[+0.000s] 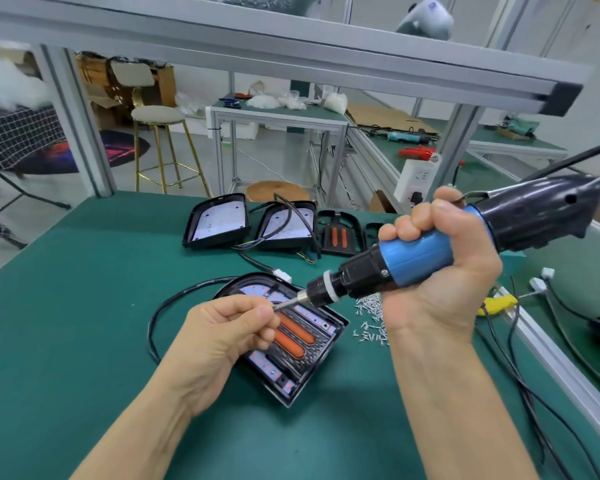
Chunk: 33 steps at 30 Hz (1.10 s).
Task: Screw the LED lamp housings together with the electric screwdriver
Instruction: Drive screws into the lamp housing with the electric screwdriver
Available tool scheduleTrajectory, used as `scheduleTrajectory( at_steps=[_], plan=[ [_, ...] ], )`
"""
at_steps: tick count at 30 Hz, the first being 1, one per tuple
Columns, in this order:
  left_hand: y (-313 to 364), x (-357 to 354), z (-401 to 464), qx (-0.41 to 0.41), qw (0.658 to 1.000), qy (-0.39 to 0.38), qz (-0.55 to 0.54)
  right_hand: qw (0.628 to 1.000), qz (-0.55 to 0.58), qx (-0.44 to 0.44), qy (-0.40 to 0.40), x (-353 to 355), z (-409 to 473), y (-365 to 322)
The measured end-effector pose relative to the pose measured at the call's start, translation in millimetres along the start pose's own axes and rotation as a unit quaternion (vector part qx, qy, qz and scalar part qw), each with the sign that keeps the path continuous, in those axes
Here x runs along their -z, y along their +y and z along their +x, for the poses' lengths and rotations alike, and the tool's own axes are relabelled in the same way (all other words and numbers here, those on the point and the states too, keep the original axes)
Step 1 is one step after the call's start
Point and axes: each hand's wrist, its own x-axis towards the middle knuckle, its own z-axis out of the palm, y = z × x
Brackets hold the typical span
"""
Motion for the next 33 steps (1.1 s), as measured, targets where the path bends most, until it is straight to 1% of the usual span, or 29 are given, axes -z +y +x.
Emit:
scheduleTrajectory(
  at_steps=[6, 10, 16, 18, 20, 22, 24, 26, 31, 33],
  plan=[
    [-3, 11, -1, 0.008, 0.999, 0.026, -0.044, 1.0, -0.007, -0.005, -0.001, -9, -3, 13],
    [-3, 14, 0, 0.033, 0.995, 0.036, -0.083, 1.0, -0.003, -0.005, -0.002, -12, -3, 20],
    [7, 30, 2, 0.019, 0.999, 0.031, 0.003, 1.0, -0.002, -0.017, -0.01, -11, -4, 36],
    [9, 37, 2, 0.008, 0.998, 0.036, 0.051, 1.0, -0.014, -0.017, -0.014, -9, -5, 42],
    [10, 44, 4, -0.008, 0.991, 0.06, 0.122, 0.999, -0.032, -0.017, -0.012, -5, -7, 50],
    [8, 52, 6, -0.032, 0.968, 0.098, 0.228, 0.998, -0.056, -0.015, -0.008, -1, -8, 58],
    [7, 55, 8, -0.062, 0.929, 0.121, 0.345, 0.996, -0.086, -0.009, -0.001, 2, -10, 66],
    [6, 55, 9, -0.095, 0.889, 0.133, 0.429, 0.993, -0.116, -0.005, 0.001, 3, -11, 73],
    [4, 46, 19, -0.112, 0.819, 0.116, 0.551, 0.985, -0.168, 0.018, -0.031, 2, -13, 91],
    [4, 42, 21, -0.112, 0.806, 0.106, 0.572, 0.983, -0.18, 0.022, -0.042, 0, -15, 97]
  ],
)
